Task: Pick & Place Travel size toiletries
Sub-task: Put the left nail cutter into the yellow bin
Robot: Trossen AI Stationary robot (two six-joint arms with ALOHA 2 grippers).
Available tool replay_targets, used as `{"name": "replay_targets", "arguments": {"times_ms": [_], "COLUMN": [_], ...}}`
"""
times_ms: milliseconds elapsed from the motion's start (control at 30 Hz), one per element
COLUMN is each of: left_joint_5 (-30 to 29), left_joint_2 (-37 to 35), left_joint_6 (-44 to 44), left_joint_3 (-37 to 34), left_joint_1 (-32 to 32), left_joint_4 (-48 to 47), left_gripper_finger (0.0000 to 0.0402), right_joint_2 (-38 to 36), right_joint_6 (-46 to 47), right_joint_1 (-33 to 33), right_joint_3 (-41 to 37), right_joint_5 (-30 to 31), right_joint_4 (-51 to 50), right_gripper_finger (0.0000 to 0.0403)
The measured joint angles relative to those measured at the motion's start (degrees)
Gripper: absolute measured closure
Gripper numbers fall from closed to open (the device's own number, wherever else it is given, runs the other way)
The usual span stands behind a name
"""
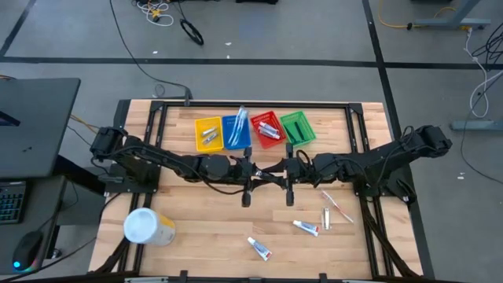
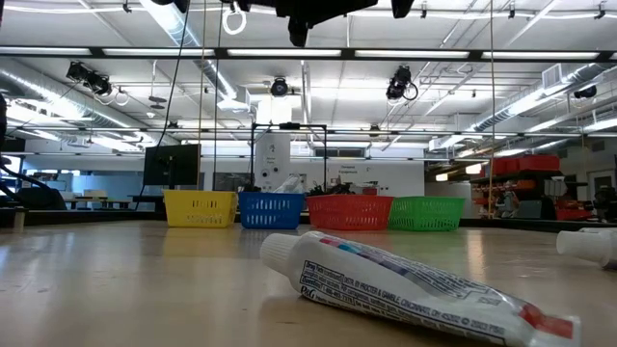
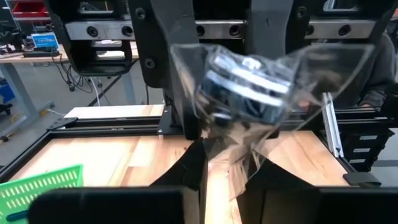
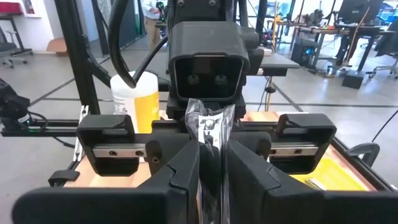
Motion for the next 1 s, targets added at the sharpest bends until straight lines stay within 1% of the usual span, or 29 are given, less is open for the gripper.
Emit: {"name": "replay_targets", "arguments": {"times_ms": [200, 367, 433, 533, 633, 767, 867, 933, 1000], "left_joint_5": [-1.21, -1.41, -1.44, -1.75, -3.6, -6.14, -6.88, -7.08, -7.85], "left_joint_2": [0.04, 0.07, 0.07, 0.07, 0.07, 0.0, -0.13, -0.59, -1.83], "left_joint_6": [-1.59, -3.94, -5.37, -7.69, -11.33, -14.95, -17.53, -17.77, -18.09], "left_joint_3": [-0.01, 0.01, 0.04, 0.02, 0.03, 0.06, 0.07, 0.07, 0.07], "left_joint_1": [-0.02, 0.39, 0.61, 1.07, 1.68, 3.25, 5.23, 6.72, 8.64], "left_joint_4": [-0.53, -1.16, -1.78, -3.31, -6.91, -14.71, -17.13, -19.57, -24.15], "left_gripper_finger": [0.0329, 0.0348, 0.0349, 0.0349, 0.0341, 0.0343, 0.0348, 0.0348, 0.0347], "right_joint_2": [-0.01, -0.02, -0.03, -0.05, -0.08, -0.78, -0.96, -1.19, -1.27], "right_joint_6": [0.36, 0.14, 0.16, 0.25, 0.21, 0.44, 2.19, 4.04, 7.05], "right_joint_1": [-0.04, -0.04, -0.02, 0.0, -0.04, -0.03, 0.02, 0.02, 0.21], "right_joint_3": [0.04, 0.07, 0.07, 0.07, 0.07, 0.0, 0.0, 0.0, 0.0], "right_joint_5": [0.12, 0.36, 2.02, 6.56, 9.25, 8.21, 8.2, 8.23, 8.23], "right_joint_4": [-1.07, -4.48, -6.06, -8.75, -10.92, -11.41, -13.41, -15.96, -18.84], "right_gripper_finger": [0.0323, 0.0296, 0.0281, 0.0256, 0.0232, 0.021, 0.0203, 0.0201, 0.02]}}
